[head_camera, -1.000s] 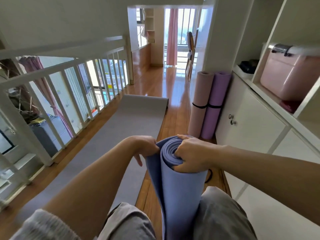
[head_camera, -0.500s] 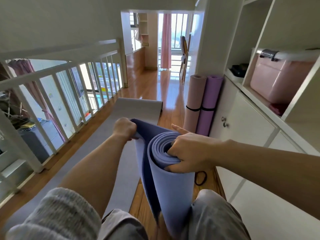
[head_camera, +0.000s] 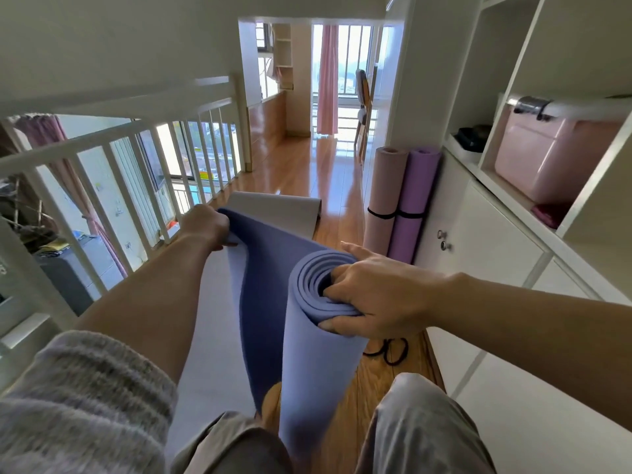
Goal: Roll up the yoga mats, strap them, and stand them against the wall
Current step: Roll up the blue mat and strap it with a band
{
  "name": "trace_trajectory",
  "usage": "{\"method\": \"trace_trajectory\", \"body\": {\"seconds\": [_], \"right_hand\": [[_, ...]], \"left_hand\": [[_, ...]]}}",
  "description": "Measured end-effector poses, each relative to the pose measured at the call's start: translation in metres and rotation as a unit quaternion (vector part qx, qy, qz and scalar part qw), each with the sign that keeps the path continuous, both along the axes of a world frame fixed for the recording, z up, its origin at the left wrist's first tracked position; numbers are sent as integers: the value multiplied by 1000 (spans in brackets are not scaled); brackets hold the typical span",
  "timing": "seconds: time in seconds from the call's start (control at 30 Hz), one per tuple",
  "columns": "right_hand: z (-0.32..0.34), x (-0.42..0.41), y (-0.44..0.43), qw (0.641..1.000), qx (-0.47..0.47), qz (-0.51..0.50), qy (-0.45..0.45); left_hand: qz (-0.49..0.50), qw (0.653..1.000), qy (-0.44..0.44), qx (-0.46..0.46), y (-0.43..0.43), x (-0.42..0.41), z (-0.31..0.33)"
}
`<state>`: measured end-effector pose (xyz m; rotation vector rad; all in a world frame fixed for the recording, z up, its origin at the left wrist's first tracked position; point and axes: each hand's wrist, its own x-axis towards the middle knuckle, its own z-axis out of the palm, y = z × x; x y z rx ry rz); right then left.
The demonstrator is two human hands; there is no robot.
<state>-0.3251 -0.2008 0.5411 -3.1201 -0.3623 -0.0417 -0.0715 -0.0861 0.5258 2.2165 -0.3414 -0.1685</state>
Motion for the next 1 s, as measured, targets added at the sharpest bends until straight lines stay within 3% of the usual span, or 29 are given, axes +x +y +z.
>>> {"method": "trace_trajectory", "body": {"seconds": [0.37, 0.53, 0.67, 0.83, 1.0], "right_hand": [[-65, -5, -8, 996, -83, -17, -17], [-65, -1, -21, 995, -91, -39, -26], [-62, 9, -45, 990, -65, -125, -6], [-60, 14, -80, 959, -31, -280, 10], [-58, 33, -76, 931, -12, -364, 27]], "left_hand": [[12, 998, 65, 18, 17, -8, -43], [-2, 998, 41, 43, 12, -5, -46], [-69, 991, -57, 97, 10, -17, -51], [-216, 946, -157, 185, 11, -67, -58], [-334, 880, -228, 249, 5, -132, -67]]}}
